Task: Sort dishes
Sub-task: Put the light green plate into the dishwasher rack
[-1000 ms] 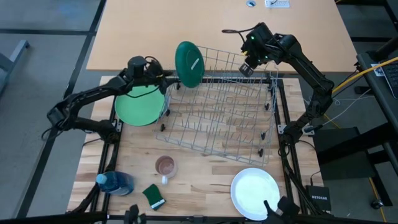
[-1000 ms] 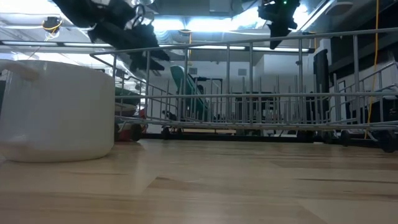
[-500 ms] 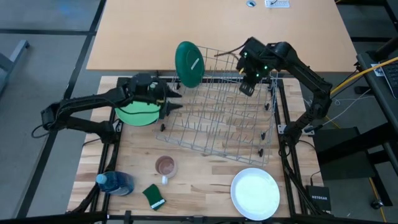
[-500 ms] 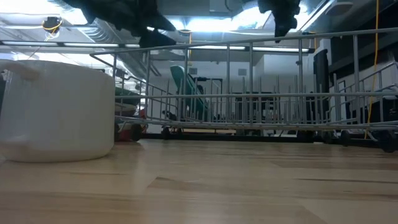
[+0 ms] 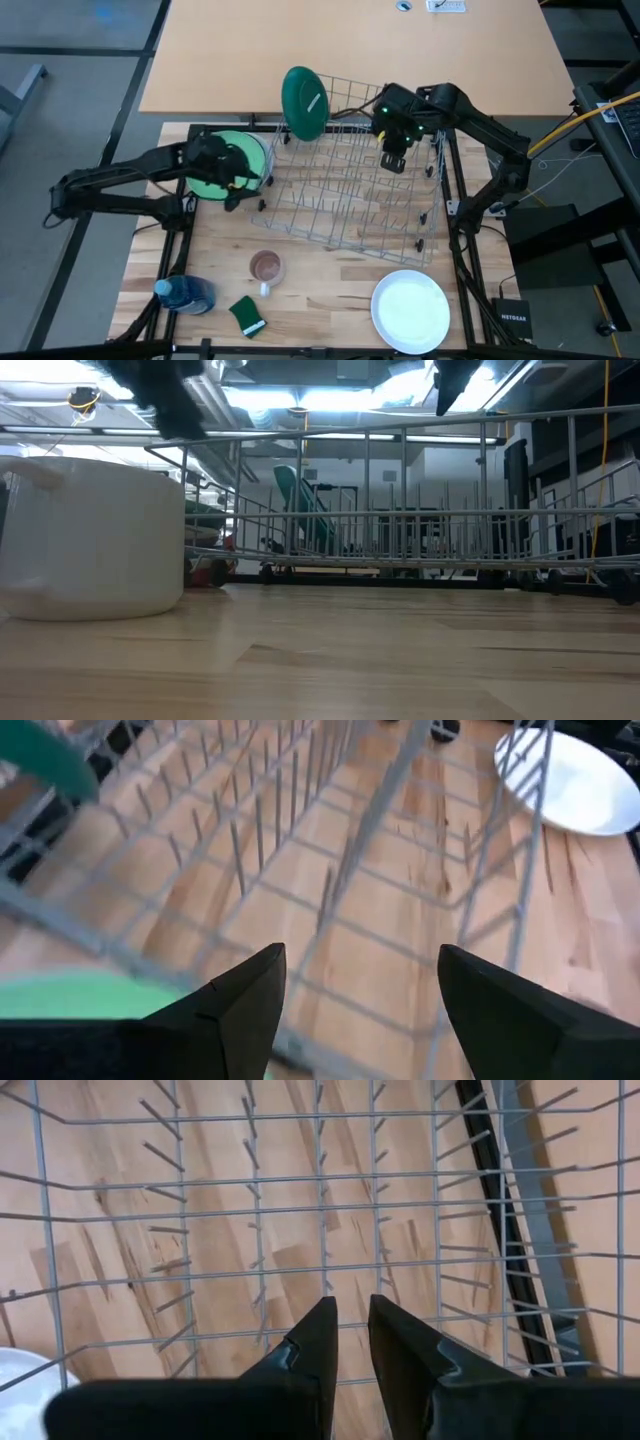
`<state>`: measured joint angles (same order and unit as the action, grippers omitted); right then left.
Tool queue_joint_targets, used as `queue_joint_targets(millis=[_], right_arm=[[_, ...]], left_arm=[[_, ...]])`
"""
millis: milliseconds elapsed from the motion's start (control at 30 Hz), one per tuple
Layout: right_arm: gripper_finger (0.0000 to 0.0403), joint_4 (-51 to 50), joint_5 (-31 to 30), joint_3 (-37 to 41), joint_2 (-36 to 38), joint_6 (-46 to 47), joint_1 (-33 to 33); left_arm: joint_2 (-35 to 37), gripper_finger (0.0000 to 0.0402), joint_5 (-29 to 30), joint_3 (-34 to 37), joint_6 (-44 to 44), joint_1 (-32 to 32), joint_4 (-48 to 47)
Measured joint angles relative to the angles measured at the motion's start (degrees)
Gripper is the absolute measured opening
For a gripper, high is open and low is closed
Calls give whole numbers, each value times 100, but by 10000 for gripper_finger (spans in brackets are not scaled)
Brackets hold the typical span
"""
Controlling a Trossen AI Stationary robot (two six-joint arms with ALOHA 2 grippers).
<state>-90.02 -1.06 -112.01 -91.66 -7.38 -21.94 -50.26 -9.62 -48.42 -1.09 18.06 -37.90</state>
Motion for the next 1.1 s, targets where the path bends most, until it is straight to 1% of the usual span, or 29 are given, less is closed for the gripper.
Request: queue_joint_targets(millis=[200, 367, 467, 600, 867, 1100], right_arm=[[65, 0, 0, 0, 0, 2, -4], [65, 11, 0, 0, 0, 2, -4], [65, 77, 0, 0, 0, 2, -4], [65, 270, 0, 0, 0, 2, -4], [65, 479, 0, -1, 0, 2, -6], [65, 472, 0, 0, 0, 2, -6]], left_arm=[[707, 233, 336, 0, -444, -57, -1040], [875, 222, 597, 0, -901, -55, -2065], [780, 216, 616, 0, -1017, -54, -2544], [574, 209, 634, 0, -1013, -54, -2887], [54, 203, 894, 0, -501, -54, -3085], [-477, 203, 906, 0, -174, -57, -3069]])
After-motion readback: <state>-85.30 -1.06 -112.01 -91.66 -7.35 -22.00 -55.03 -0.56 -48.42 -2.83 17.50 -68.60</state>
